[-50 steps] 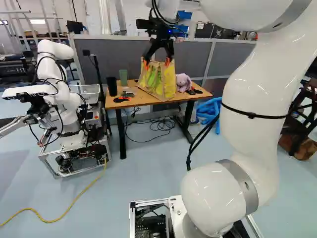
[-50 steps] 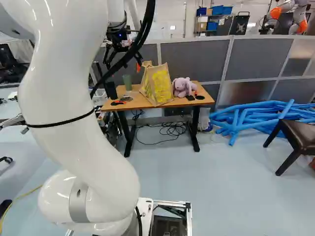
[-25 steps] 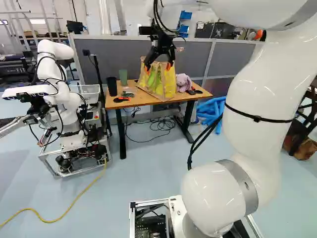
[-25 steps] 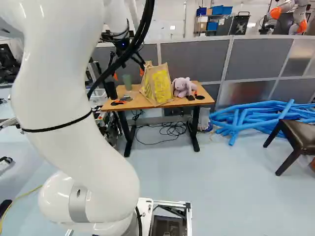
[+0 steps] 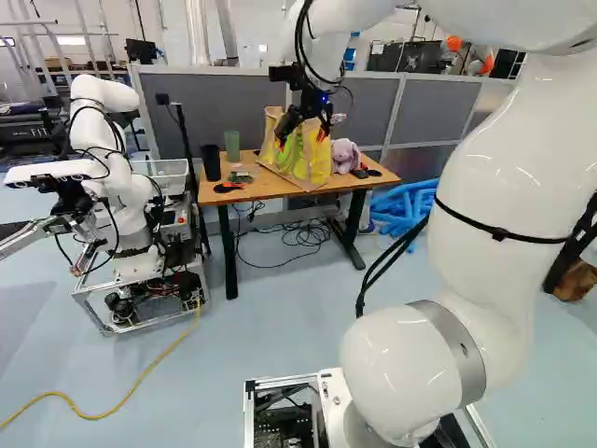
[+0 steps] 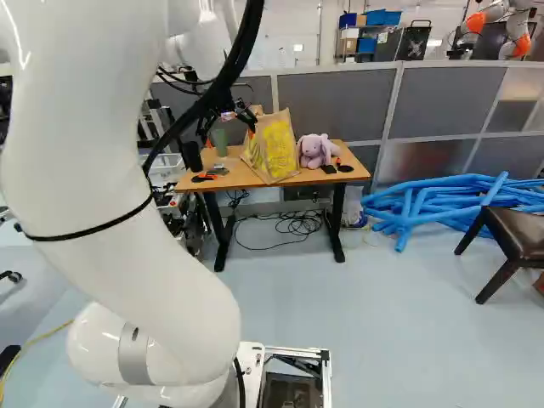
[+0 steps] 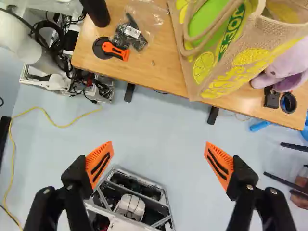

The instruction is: Pick up the bag on the ground and place it on the table

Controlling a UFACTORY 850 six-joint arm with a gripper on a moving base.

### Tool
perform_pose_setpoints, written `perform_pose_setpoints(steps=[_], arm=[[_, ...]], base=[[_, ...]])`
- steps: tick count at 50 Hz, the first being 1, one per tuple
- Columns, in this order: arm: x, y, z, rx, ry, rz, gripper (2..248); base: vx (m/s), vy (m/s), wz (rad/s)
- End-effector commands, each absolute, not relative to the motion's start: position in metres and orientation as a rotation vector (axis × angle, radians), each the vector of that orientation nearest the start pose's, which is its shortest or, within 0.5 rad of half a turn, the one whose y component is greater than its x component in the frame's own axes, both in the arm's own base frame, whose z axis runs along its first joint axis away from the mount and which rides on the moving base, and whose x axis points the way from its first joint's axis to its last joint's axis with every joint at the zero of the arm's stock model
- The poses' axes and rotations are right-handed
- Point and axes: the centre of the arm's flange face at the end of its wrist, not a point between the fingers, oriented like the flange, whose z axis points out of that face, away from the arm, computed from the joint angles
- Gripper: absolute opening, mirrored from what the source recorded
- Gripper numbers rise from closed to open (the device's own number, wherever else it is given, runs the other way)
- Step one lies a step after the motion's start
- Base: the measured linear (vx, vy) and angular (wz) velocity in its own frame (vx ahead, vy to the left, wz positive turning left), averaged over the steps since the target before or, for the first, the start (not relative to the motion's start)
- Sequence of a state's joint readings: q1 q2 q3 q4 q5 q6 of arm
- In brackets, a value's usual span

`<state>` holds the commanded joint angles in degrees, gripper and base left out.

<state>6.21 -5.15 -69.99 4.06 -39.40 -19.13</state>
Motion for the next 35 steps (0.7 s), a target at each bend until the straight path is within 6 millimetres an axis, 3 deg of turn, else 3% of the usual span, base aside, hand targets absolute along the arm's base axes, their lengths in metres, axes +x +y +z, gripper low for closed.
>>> perform_pose_setpoints(steps=[35], arm=[[0.474,0.037,0.537,-2.958,-0.392,-1.064,247]], base=[[0.0,0.0,0.0]])
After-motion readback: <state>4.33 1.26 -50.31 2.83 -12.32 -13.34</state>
